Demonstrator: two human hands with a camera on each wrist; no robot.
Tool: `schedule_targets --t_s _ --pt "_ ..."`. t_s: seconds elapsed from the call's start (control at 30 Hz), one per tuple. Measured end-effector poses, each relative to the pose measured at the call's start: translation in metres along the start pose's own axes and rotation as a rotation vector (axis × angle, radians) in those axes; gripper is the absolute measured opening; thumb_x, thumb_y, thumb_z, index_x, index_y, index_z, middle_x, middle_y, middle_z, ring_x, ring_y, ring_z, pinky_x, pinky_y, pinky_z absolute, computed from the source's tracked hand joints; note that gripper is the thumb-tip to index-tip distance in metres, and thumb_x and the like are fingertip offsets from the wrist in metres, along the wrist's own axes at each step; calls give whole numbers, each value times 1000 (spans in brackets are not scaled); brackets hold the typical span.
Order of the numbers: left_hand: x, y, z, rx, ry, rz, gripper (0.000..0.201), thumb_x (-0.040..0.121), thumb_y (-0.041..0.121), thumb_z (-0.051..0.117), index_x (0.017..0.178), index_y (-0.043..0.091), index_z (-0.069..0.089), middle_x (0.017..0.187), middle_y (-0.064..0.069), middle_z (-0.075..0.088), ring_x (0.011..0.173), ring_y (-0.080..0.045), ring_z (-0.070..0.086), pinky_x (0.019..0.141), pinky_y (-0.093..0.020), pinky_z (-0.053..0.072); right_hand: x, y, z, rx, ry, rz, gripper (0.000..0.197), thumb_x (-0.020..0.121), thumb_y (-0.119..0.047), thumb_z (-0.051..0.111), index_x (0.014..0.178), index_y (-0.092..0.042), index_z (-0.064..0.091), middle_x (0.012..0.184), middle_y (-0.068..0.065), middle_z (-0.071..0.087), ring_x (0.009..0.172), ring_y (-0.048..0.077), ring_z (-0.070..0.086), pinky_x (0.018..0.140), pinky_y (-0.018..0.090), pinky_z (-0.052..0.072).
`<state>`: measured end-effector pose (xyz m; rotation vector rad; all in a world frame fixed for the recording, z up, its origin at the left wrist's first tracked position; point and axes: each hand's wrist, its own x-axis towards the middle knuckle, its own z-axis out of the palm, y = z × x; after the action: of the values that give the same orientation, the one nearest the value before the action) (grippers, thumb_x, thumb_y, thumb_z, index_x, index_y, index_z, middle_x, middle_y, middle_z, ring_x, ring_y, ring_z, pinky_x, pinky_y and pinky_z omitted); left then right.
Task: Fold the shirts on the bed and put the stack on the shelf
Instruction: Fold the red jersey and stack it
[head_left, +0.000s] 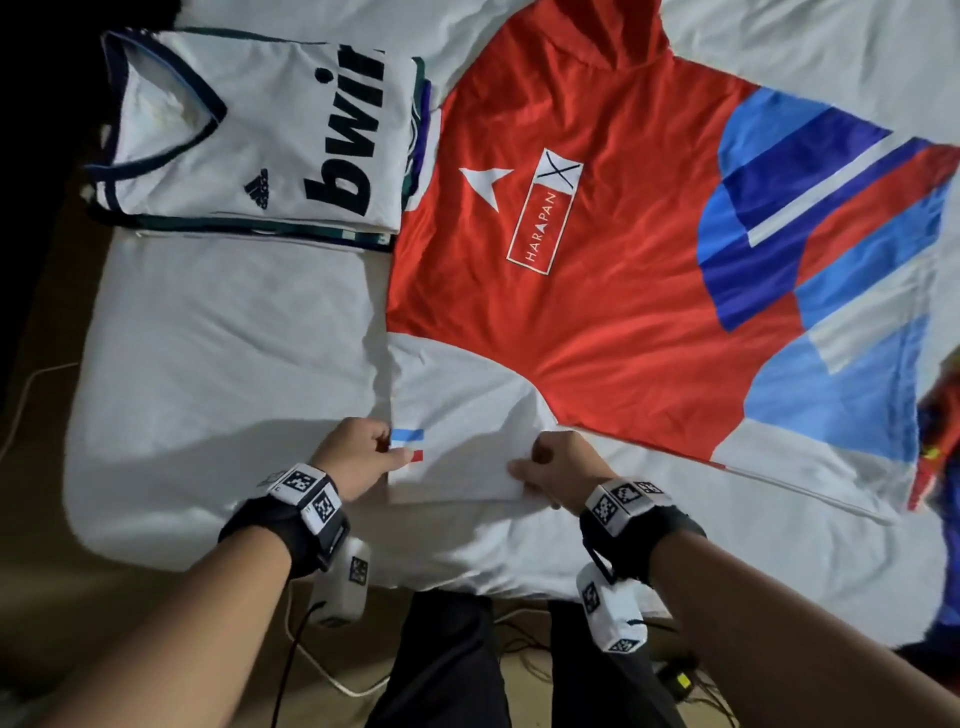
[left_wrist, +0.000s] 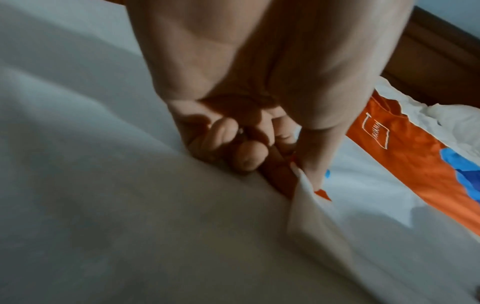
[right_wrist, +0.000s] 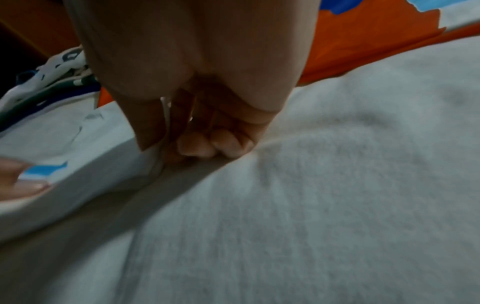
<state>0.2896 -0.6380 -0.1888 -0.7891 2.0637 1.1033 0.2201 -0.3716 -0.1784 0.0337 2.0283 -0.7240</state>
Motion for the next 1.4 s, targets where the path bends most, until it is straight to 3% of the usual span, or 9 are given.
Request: schedule_targets --t_s 0.17,0.33,0.43,0.57,0.7,0.9,1.07,1.23,1.4 --pt "-14 5 -2 123 52 -110 33 77 32 79 63 13 56 59 -3 55 61 -26 53 58 -30 37 -12 2 -13 -293 -118 -94 28 87 -33 69 69 -13 63 64 3 59 51 13 54 57 27 41" --pt "-22 63 34 446 569 277 38 77 39 58 106 14 63 103 -13 60 95 -39 58 78 -46 49 -20 53 -55 -490 439 -273 27 86 -38 51 97 -16 63 102 6 64 93 34 60 70 36 45" --pt "-14 105 81 596 465 621 62 76 46 48 126 11 59 123 -14 60 105 -39 59 82 -49 52 -31 104 -85 -680 495 -220 63 88 -51 44 144 -23 42 153 10 38 130 35 44 96 48 45" --pt "-5 145 142 843 161 585 77 90 58 48 157 31 23 166 -2 16 149 -32 21 114 -51 27 -63 190 -112 -732 326 62 81 86 -71 7 157 -32 9 166 2 1 152 28 9 116 48 23" --pt "-4 160 163 971 211 498 67 84 64 36 139 27 49 142 -5 45 126 -33 47 98 -52 43 -95 231 -135 -706 461 -23 69 93 -60 22 142 -19 48 155 10 38 136 35 43 103 50 41" --pt "0 171 169 896 308 471 70 81 66 41 133 22 55 132 -13 51 111 -43 52 80 -55 51 -90 271 -175 -551 436 198 67 95 -62 19 150 -27 33 160 7 24 144 32 28 109 49 35" --pt "0 185 173 883 377 326 68 81 69 33 100 9 60 98 -21 53 90 -46 55 66 -55 51 -104 285 -201 -679 622 21 46 89 -46 35 92 -15 69 105 8 62 92 36 58 73 45 49" --pt "20 208 186 901 413 361 61 83 62 53 125 17 56 123 -17 51 102 -45 54 75 -55 49 -42 265 -253 -865 515 -127 50 86 -45 39 121 -17 62 129 9 56 104 36 55 73 41 49" --pt "31 233 198 832 479 310 68 77 61 56 128 15 54 127 -19 48 106 -45 51 78 -58 49 -24 262 -299 -880 569 -100 20 77 -27 57 71 -11 67 80 7 59 69 32 58 57 36 48"
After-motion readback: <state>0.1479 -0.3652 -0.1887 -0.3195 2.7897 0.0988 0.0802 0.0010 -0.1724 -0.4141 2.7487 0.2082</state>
